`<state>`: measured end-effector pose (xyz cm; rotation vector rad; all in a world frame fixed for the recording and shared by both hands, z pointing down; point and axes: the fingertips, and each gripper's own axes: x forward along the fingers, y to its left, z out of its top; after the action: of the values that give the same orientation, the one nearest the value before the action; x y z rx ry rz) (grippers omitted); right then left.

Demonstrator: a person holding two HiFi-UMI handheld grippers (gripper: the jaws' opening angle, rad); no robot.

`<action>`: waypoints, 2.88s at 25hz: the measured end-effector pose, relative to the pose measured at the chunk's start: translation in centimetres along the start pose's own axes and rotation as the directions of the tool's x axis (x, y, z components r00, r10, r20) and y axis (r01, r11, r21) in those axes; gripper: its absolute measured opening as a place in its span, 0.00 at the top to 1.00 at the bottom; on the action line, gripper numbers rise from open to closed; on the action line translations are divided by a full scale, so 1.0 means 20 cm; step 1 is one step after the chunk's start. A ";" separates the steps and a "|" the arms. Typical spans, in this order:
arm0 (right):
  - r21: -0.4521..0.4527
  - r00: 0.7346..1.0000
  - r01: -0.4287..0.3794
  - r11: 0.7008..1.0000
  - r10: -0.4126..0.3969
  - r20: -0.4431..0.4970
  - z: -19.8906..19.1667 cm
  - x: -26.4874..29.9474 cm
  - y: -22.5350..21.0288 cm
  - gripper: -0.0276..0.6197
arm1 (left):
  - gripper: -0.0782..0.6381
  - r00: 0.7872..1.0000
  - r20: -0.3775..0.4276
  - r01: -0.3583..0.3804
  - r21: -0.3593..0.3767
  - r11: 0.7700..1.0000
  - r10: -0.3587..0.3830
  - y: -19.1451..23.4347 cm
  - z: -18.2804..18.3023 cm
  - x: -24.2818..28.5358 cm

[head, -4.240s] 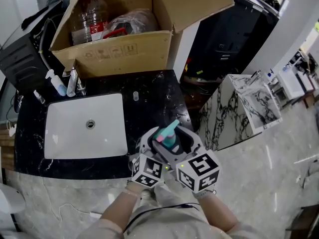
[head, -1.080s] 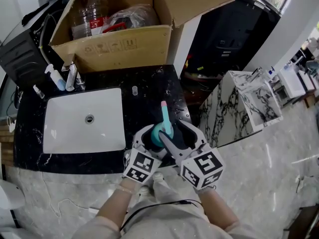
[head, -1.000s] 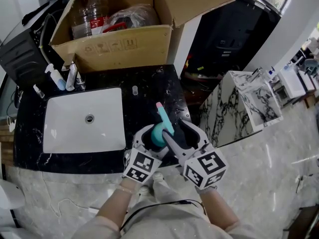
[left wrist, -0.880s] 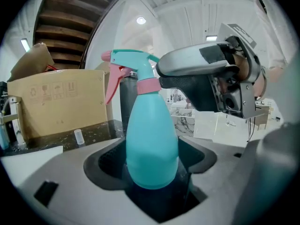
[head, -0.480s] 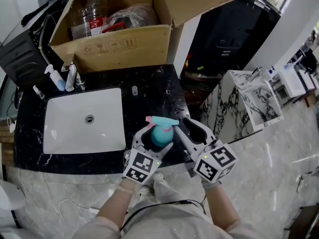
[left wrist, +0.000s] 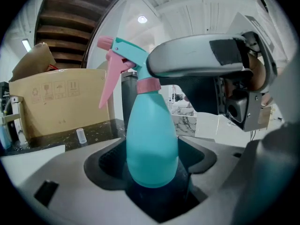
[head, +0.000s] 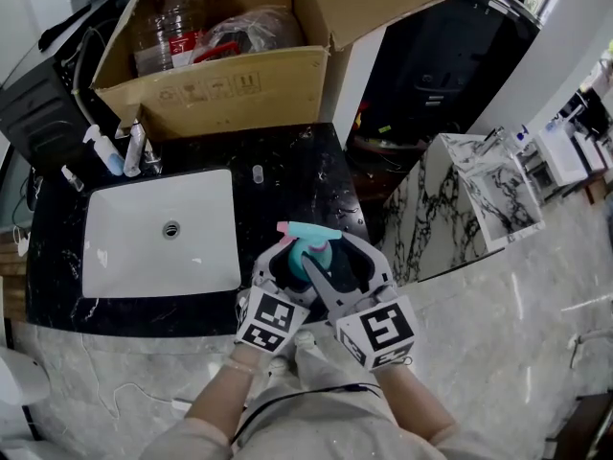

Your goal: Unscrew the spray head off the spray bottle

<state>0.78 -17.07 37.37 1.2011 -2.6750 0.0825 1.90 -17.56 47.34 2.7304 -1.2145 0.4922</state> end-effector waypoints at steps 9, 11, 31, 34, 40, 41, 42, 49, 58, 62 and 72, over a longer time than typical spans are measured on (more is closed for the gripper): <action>-0.009 0.997 0.045 0.999 -0.046 -0.058 -0.06 0.04 -0.08 0.58 | 0.41 1.000 0.003 0.019 0.015 1.000 -0.019 -0.02 0.00 0.00; -0.022 0.997 0.033 0.999 -0.035 -0.063 -0.06 0.03 -0.09 0.58 | 0.41 1.000 0.001 0.026 0.022 0.999 -0.026 -0.03 0.00 0.00; -0.086 0.998 -0.056 0.995 0.057 0.010 -0.03 0.04 -0.02 0.73 | 0.41 1.000 -0.003 0.019 -0.014 1.000 -0.019 -0.06 -0.02 0.01; -0.077 0.988 -0.144 0.987 0.147 0.040 -0.02 0.03 -0.02 0.73 | 0.42 0.999 0.004 0.046 -0.001 0.999 -0.046 -0.07 -0.01 0.01; -0.106 0.880 -0.460 0.881 0.469 0.076 -0.02 0.01 0.01 0.73 | 0.42 0.995 0.010 0.100 0.008 0.995 -0.100 -0.07 0.00 0.00; -0.103 0.846 -0.520 0.848 0.528 0.076 -0.02 0.01 0.02 0.73 | 0.42 0.995 0.010 0.103 0.009 0.995 -0.103 -0.07 0.00 0.00; -0.092 0.810 -0.576 0.812 0.582 0.074 -0.02 0.01 0.02 0.73 | 0.42 0.994 0.009 0.104 0.011 0.994 -0.104 -0.07 0.00 -0.01; 0.030 0.800 -0.594 0.804 0.586 0.131 -0.01 -0.01 -0.02 0.71 | 0.42 0.996 0.008 0.087 -0.010 0.996 -0.087 -0.07 0.00 0.00; -0.009 0.982 -0.138 0.990 0.138 0.129 0.04 -0.16 0.05 0.66 | 0.42 0.999 0.004 0.034 -0.030 0.999 -0.034 -0.06 0.00 0.02; 0.095 0.987 -0.138 0.986 0.129 0.095 0.01 -0.09 0.08 0.54 | 0.42 1.000 -0.004 0.011 -0.045 0.999 -0.011 -0.05 -0.02 0.02; 0.031 1.000 0.004 0.999 -0.004 0.020 0.02 0.02 0.05 0.47 | 0.42 0.999 -0.032 -0.037 -0.028 0.999 0.036 -0.01 -0.03 0.03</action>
<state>-0.39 -16.77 37.06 1.2229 -2.6982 0.1128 2.35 -17.65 48.06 2.6708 -1.2563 0.5157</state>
